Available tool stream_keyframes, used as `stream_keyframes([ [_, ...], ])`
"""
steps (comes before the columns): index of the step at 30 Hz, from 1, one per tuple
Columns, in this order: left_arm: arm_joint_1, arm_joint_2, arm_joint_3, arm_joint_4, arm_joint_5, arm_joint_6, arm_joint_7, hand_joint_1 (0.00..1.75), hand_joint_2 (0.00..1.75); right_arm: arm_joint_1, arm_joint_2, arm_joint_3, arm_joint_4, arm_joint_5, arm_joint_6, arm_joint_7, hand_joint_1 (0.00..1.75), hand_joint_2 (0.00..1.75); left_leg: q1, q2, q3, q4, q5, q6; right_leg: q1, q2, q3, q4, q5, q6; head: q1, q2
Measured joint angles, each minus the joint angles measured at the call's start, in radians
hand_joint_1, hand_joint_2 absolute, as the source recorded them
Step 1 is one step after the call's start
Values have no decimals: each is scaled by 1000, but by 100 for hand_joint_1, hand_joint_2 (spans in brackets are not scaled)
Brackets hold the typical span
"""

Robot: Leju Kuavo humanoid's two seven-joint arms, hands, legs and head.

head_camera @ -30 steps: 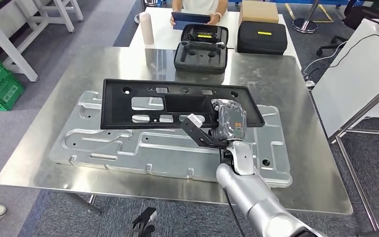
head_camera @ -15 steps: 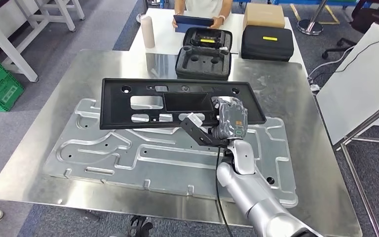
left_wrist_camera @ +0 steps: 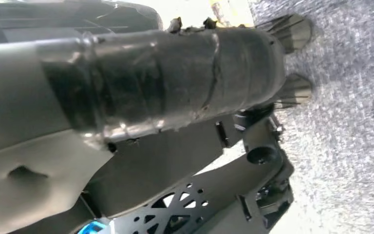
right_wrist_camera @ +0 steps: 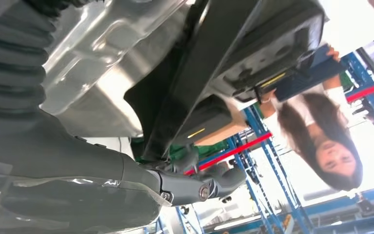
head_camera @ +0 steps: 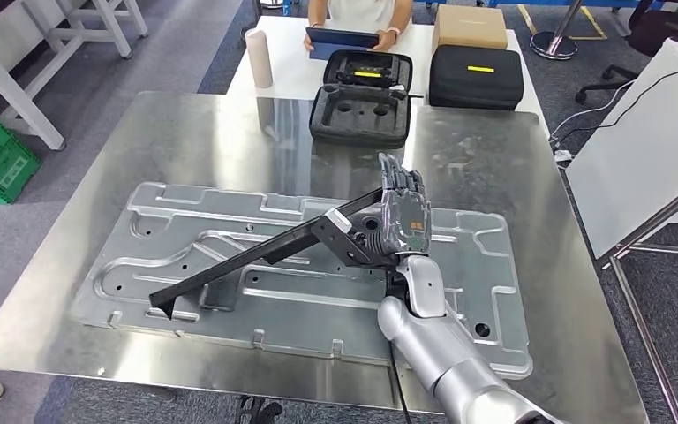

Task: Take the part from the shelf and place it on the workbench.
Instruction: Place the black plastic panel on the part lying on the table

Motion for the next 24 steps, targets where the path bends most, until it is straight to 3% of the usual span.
stream_keyframes([
  [3,1,-4,0,0,0,1,-1,0,0,-1,0,0,-1,-1,0,0,0,0,4,0,1,-1,12,18,-1,-1,-18,32,-24,19,3,0],
  [4,-1,-5,0,0,0,1,-1,0,0,-3,0,0,-2,-1,0,0,0,0,7,1,2,-3,13,23,-3,-1,-41,78,-48,26,4,0],
  [6,-2,-6,0,0,0,-1,-1,0,0,-3,-1,0,-2,-4,0,-1,0,0,6,1,2,-3,11,28,-7,-3,-115,221,-108,37,7,0],
  [7,-2,-6,0,0,0,-2,-1,0,0,-2,-1,0,-2,-6,0,-2,0,0,6,1,2,-3,10,29,-9,-4,-150,284,-126,40,7,0],
  [8,-1,-6,0,0,0,-2,-1,0,0,0,-2,0,-1,-9,0,-3,0,0,6,1,2,-2,9,29,-10,-4,-172,316,-127,40,7,0],
  [9,-1,-6,0,0,0,-2,-1,0,0,1,-2,0,0,-11,0,-4,0,0,6,0,3,-2,8,29,-10,-4,-174,306,-108,38,7,0],
  [10,-1,-6,0,0,0,-3,-1,0,0,0,-2,1,0,-14,0,-5,0,0,5,-1,5,-2,7,28,-10,-4,-155,256,-74,33,7,0],
  [11,-2,-6,0,0,0,-3,-1,0,0,-1,-2,1,0,-17,1,-6,0,0,4,-2,7,-3,6,27,-9,-4,-122,179,-33,25,7,0],
  [13,-3,-8,0,0,0,-4,-1,0,0,-5,0,1,0,-26,2,-9,0,0,0,-3,8,-2,4,21,-5,-5,-58,46,15,13,7,0],
  [14,-4,-8,0,0,0,-4,-2,0,0,-7,0,2,0,-33,4,-11,0,0,-1,-3,8,-3,3,17,-3,-6,-42,14,21,10,6,0],
  [18,-5,-4,0,0,0,-3,-2,0,0,-9,2,2,-1,-60,11,-16,0,0,0,0,5,6,-9,-5,-7,-6,-26,-14,31,-3,5,0],
  [20,-5,0,0,0,0,-3,-1,0,0,-10,5,2,-1,-63,12,-16,0,0,1,1,-37,99,-62,-10,-10,-6,-18,-25,36,-10,2,0],
  [22,-4,3,0,0,0,-3,1,0,0,-9,7,2,0,-65,14,-16,0,0,2,2,-106,240,-122,-14,-10,-6,-17,-26,36,-13,0,0],
  [23,-4,4,0,-1,0,-2,2,0,0,-7,7,2,1,-69,17,-17,0,0,3,2,-128,283,-132,-16,-9,-6,-17,-25,35,-14,0,0],
  [24,-4,5,0,-1,0,-2,3,0,0,-6,7,2,2,-78,26,-19,0,0,3,2,-131,286,-122,-17,-9,-6,-16,-24,33,-13,0,0],
])
